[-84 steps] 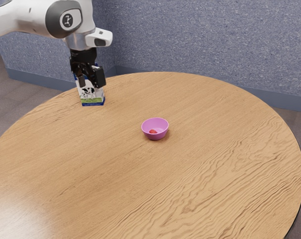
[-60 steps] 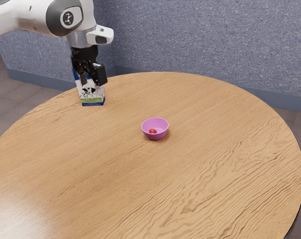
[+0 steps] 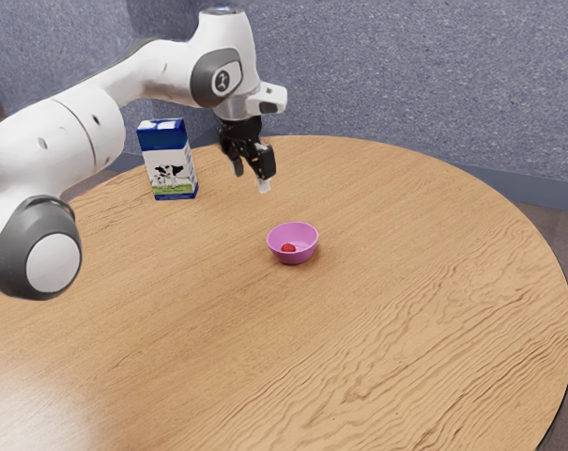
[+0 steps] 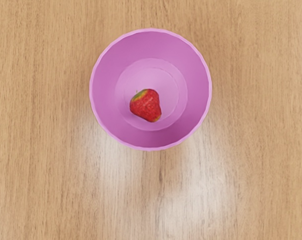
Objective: Take strawberry from the bowl
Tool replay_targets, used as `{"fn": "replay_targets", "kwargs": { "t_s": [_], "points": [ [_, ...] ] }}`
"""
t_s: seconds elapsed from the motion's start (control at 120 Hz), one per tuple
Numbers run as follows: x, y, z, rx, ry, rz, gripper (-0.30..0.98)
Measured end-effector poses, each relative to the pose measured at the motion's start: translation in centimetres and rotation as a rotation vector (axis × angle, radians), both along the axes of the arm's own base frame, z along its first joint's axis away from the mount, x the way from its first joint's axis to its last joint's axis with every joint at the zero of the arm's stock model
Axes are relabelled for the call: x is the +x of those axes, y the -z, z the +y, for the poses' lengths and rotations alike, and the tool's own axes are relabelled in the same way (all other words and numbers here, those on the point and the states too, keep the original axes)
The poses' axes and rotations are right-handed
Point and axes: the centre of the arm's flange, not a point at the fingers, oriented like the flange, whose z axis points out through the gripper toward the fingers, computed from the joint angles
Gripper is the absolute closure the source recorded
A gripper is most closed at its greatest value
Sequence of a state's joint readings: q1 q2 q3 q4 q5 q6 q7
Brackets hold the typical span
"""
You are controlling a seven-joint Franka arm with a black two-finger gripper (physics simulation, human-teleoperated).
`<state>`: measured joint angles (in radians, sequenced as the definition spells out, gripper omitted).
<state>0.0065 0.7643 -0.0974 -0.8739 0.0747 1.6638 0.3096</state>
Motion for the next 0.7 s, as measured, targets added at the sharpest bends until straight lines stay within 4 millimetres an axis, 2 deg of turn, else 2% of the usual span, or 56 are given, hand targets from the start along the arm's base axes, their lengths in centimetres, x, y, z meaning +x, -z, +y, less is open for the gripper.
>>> {"fn": "replay_targets", "kwargs": {
  "t_s": [0.133, 0.225, 0.325, 0.558, 0.7],
  "points": [
    [2.1, 5.9, -0.1, -0.017, 0.039, -0.012, 0.28],
    [3.4, 8.4, -0.3, -0.037, 0.071, -0.051, 0.35],
    [4.2, 11.2, -0.2, -0.059, 0.097, -0.069, 0.37],
    [4.9, 15.9, -0.8, -0.081, 0.149, -0.090, 0.37],
    [5.2, 16.9, 0.0, -0.086, 0.157, -0.103, 0.36]
  ]
}}
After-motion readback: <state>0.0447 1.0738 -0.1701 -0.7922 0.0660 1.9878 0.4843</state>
